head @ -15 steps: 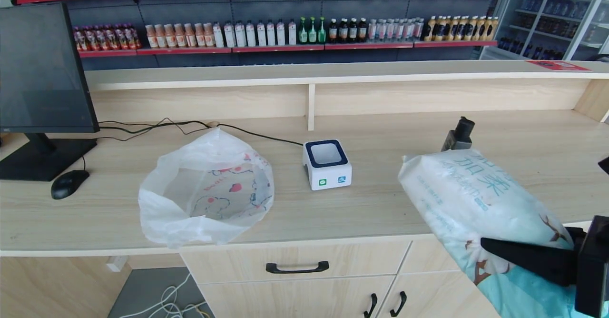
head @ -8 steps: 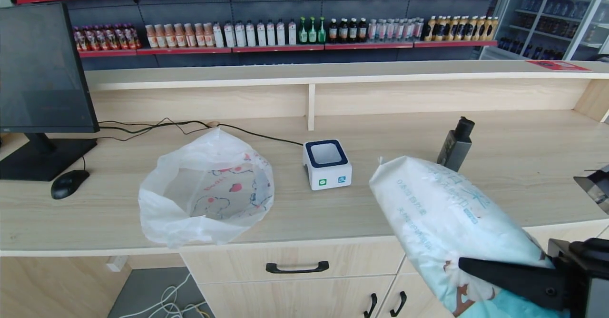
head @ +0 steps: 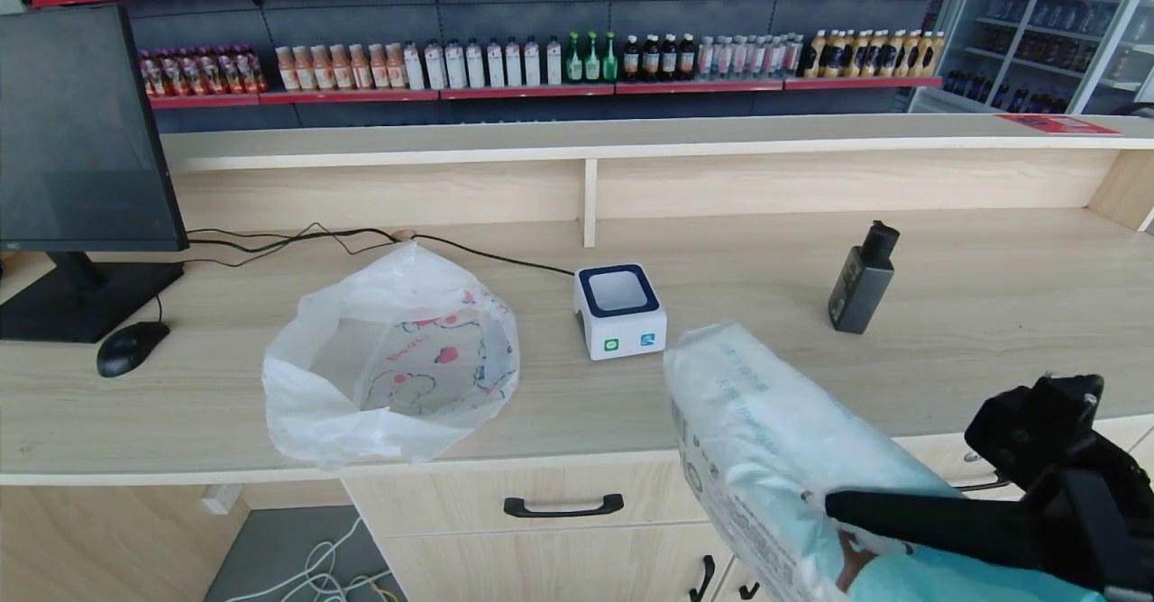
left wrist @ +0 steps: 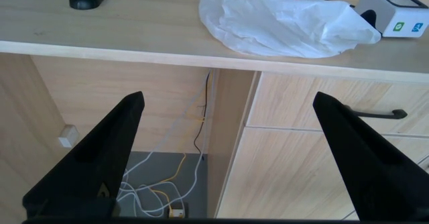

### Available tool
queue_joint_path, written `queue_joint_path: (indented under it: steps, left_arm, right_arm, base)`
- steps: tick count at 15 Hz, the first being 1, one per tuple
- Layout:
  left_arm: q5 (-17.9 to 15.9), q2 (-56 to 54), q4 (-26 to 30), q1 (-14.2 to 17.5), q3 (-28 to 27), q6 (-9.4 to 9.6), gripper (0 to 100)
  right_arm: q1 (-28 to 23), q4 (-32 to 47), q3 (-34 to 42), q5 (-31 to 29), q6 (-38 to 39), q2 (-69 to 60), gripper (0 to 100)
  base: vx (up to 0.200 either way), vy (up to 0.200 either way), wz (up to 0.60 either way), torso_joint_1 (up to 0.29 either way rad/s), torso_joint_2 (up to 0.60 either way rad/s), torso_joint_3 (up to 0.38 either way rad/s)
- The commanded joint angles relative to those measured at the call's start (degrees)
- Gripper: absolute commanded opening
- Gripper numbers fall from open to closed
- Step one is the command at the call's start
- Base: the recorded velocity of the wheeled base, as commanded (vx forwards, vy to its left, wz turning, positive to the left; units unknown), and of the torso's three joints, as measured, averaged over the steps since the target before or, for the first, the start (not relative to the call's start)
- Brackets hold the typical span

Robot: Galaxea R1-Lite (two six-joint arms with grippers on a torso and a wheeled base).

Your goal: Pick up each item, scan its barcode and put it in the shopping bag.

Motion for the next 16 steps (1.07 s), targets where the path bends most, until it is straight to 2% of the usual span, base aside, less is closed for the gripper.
queue_joint_path:
  steps: [1, 3, 5, 6, 7, 12, 14, 15, 16]
  left_arm:
    - [-0.05, -0.02, -0.01, 0.01, 0.0, -0.01, 100]
    - [0.03, -0.02, -0.01, 0.01, 0.0, -0.01, 100]
    - [0.03, -0.02, -0.01, 0.01, 0.0, -0.01, 100]
    - [0.03, -0.02, -0.01, 0.01, 0.0, -0.01, 100]
    - [0.03, -0.02, -0.01, 0.01, 0.0, -0.01, 100]
    - [0.03, -0.02, -0.01, 0.1, 0.0, -0.01, 100]
    - [0.03, -0.02, -0.01, 0.01, 0.0, -0.01, 100]
    - [0.03, -0.02, -0.01, 0.01, 0.0, -0.01, 100]
    - [0.03, -0.02, -0.01, 0.01, 0.0, -0.01, 100]
  right_arm:
    - [0.02, -0.31, -7.68, 1.37, 13.73, 4.27, 0]
    - [-0.94, -0.31, -11.37, 3.74, 24.98, 5.86, 0]
    - [-1.82, -0.31, -11.2, 9.63, 33.06, 6.56, 0]
    - [-1.82, -0.31, -11.2, 9.63, 33.06, 6.56, 0]
    - [-2.44, -0.58, -11.64, 13.67, 39.74, 7.0, 0]
    - [-9.91, -0.84, -13.57, 27.03, 46.69, 6.38, 0]
    - [-9.82, -1.63, -14.45, 27.12, 49.15, 4.36, 0]
    - [-9.73, -2.68, -14.8, 27.12, 55.74, 2.96, 0]
    - [-9.82, -3.83, -14.45, 27.12, 57.85, 2.6, 0]
  base:
    - [0.0, 0.0, 0.0, 0.0, 0.0, 0.0]
    - [0.0, 0.0, 0.0, 0.0, 0.0, 0.0]
    - [0.0, 0.0, 0.0, 0.0, 0.0, 0.0]
    - [0.0, 0.0, 0.0, 0.0, 0.0, 0.0]
    - [0.0, 0.0, 0.0, 0.0, 0.0, 0.0]
    - [0.0, 0.0, 0.0, 0.0, 0.0, 0.0]
    - [0.0, 0.0, 0.0, 0.0, 0.0, 0.0]
    - [0.0, 0.0, 0.0, 0.0, 0.0, 0.0]
    - [0.0, 0.0, 0.0, 0.0, 0.0, 0.0]
